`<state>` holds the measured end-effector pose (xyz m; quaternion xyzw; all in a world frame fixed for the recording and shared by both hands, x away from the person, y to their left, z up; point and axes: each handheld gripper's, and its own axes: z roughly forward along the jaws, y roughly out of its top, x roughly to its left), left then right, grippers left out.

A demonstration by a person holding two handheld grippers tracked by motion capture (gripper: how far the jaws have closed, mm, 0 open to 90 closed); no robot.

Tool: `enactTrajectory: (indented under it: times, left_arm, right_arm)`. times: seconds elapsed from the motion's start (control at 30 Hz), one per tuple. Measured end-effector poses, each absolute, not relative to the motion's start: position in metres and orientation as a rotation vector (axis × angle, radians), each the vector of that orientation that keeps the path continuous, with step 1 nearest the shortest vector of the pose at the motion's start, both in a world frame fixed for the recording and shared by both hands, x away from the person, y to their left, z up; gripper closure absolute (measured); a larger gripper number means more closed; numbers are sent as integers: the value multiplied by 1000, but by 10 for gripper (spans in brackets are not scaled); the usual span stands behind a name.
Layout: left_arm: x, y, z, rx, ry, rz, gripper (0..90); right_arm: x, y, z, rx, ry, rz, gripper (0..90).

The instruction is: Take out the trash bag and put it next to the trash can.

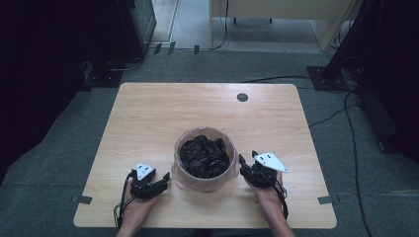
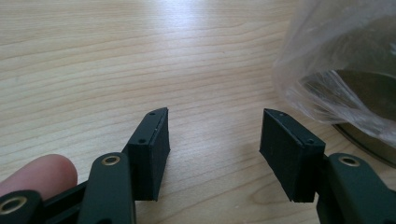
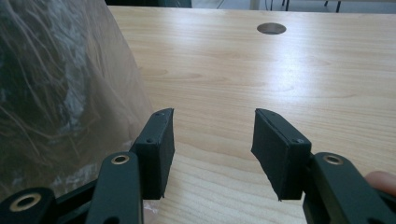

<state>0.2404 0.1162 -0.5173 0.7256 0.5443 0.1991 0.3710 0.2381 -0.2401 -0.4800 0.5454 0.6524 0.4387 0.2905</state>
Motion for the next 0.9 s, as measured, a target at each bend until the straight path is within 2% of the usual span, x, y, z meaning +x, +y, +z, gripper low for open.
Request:
enactTrajectory:
  times: [0.17,0.5,0.9]
  left_arm:
    - [238,113,-519,1882,1373,514,422]
    - [230,98,-521,1987,1253,545,345]
    - [223,81,-522,2060,1137,519,289]
  right_arm:
    - [238,-242,-480,1467,1739,1168,488]
    - [237,-246,-478,1487,1711,1178,485]
    - [234,-256,-480,1524,1705,1138,464]
